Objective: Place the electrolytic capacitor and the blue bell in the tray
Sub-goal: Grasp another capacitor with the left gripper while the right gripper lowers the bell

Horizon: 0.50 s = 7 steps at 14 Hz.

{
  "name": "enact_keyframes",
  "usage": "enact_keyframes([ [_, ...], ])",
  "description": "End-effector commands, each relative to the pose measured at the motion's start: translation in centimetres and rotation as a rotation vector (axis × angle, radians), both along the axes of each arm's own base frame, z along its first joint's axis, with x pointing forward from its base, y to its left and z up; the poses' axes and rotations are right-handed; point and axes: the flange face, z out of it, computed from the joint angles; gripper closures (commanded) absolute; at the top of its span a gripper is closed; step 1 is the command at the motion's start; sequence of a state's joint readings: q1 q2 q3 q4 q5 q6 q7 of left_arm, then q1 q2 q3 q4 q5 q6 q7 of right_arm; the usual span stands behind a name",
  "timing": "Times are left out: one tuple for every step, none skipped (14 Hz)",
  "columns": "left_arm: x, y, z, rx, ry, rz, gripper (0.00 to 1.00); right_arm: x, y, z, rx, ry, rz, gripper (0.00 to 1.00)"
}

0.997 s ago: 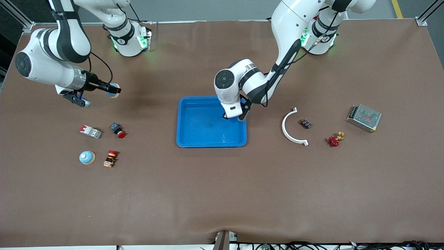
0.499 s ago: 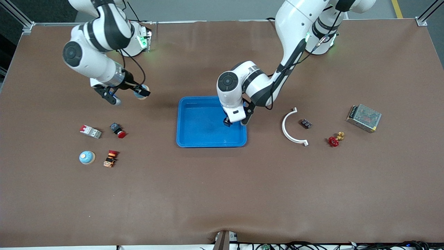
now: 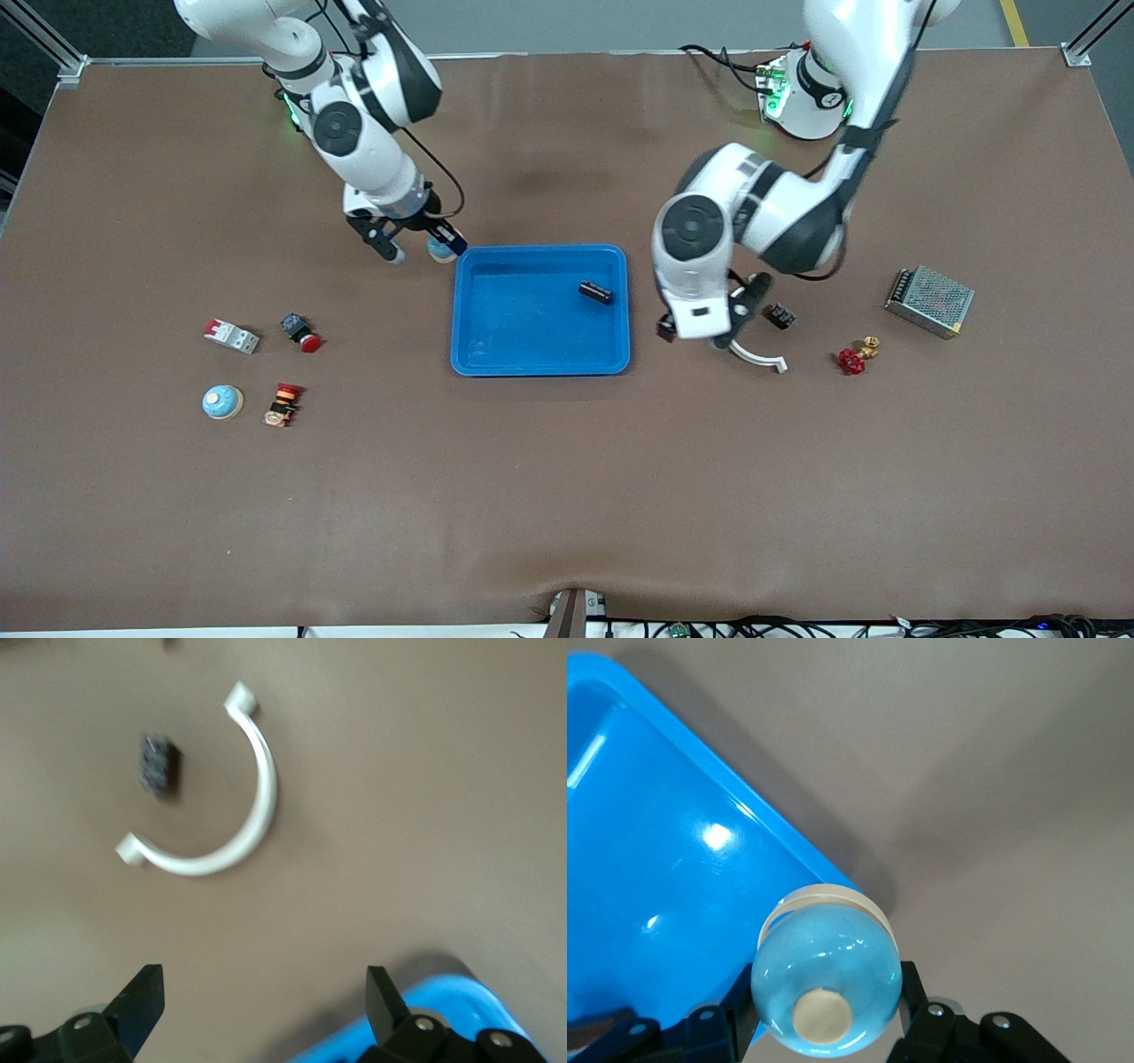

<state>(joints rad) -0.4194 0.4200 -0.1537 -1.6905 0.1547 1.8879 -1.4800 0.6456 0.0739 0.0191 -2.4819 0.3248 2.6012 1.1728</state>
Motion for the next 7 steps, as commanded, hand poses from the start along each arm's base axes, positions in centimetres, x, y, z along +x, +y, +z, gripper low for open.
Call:
enact_keyframes([
  [-1.0, 7.1, -0.3, 0.013, 0.068, -0.109, 0.00, 0.8, 2.0, -2.1, -0.006, -0.003, -0.048, 1.00],
  [-1.1, 9.1, -1.0, 0.011, 0.084, -0.115, 0.00, 0.9, 3.1, -2.3, -0.006, -0.002, -0.057, 1.00],
  [-1.5, 11.0, -1.7, 0.004, 0.078, -0.108, 0.00, 1.2, 3.9, -2.6, -0.006, 0.003, -0.076, 1.00],
  [-2.1, 12.4, -2.7, -0.005, 0.072, -0.115, 0.00, 1.4, 4.8, -2.9, -0.007, 0.006, -0.084, 1.00],
  [-2.6, 14.0, -3.6, -0.023, 0.062, -0.139, 0.00, 1.7, 5.4, -3.2, -0.007, 0.006, -0.088, 1.00],
  [-2.9, 15.8, -4.6, -0.039, 0.049, -0.155, 0.00, 2.1, 6.0, -3.5, -0.006, 0.006, -0.097, 1.00],
  [-3.3, 17.3, -5.7, -0.055, 0.034, -0.165, 0.00, 2.3, 6.7, -4.2, -0.011, 0.011, -0.099, 1.00],
])
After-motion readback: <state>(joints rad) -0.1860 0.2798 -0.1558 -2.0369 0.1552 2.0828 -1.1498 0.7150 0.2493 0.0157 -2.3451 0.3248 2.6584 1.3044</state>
